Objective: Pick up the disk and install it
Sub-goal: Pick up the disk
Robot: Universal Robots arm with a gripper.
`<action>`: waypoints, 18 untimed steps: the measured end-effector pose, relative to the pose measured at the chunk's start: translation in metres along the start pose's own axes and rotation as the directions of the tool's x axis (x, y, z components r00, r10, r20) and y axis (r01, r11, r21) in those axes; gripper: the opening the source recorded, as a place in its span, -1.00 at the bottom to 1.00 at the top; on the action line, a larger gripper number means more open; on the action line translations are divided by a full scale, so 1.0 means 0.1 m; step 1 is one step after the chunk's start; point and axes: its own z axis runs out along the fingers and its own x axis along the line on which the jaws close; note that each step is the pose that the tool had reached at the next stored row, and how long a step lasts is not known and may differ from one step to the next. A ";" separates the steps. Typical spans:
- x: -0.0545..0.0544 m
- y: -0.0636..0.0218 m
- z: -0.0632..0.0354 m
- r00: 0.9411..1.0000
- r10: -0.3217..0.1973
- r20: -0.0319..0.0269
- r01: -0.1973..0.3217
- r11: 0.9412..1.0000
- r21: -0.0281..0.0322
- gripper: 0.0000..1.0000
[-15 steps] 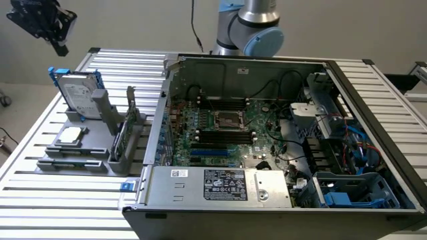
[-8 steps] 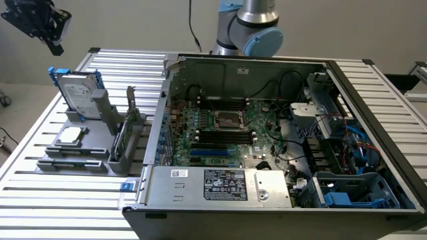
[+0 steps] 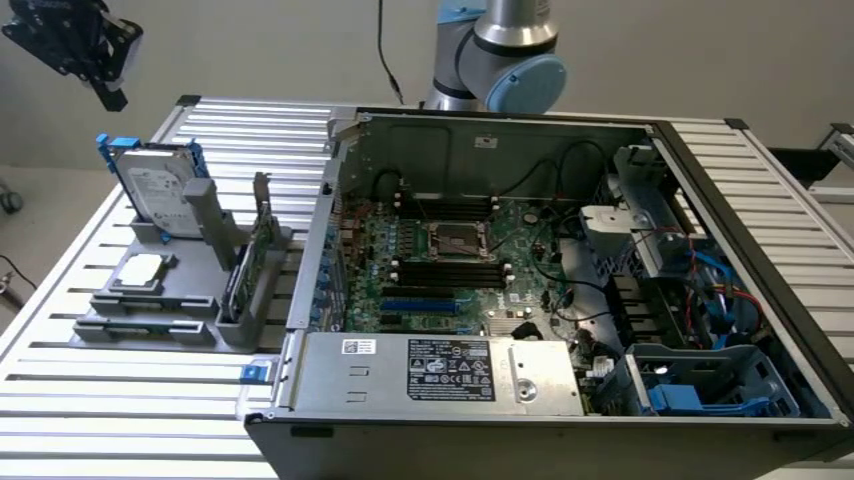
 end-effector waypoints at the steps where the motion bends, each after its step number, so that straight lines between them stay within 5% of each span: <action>1: 0.00 0.000 0.000 1.000 0.000 0.000 0.000 1.000 0.000 -0.79; 12: 0.02 -0.003 0.026 1.000 -0.002 0.000 0.002 1.000 0.006 -0.79; 18: 0.04 -0.005 0.048 0.997 -0.080 -0.004 0.080 0.997 0.004 -0.79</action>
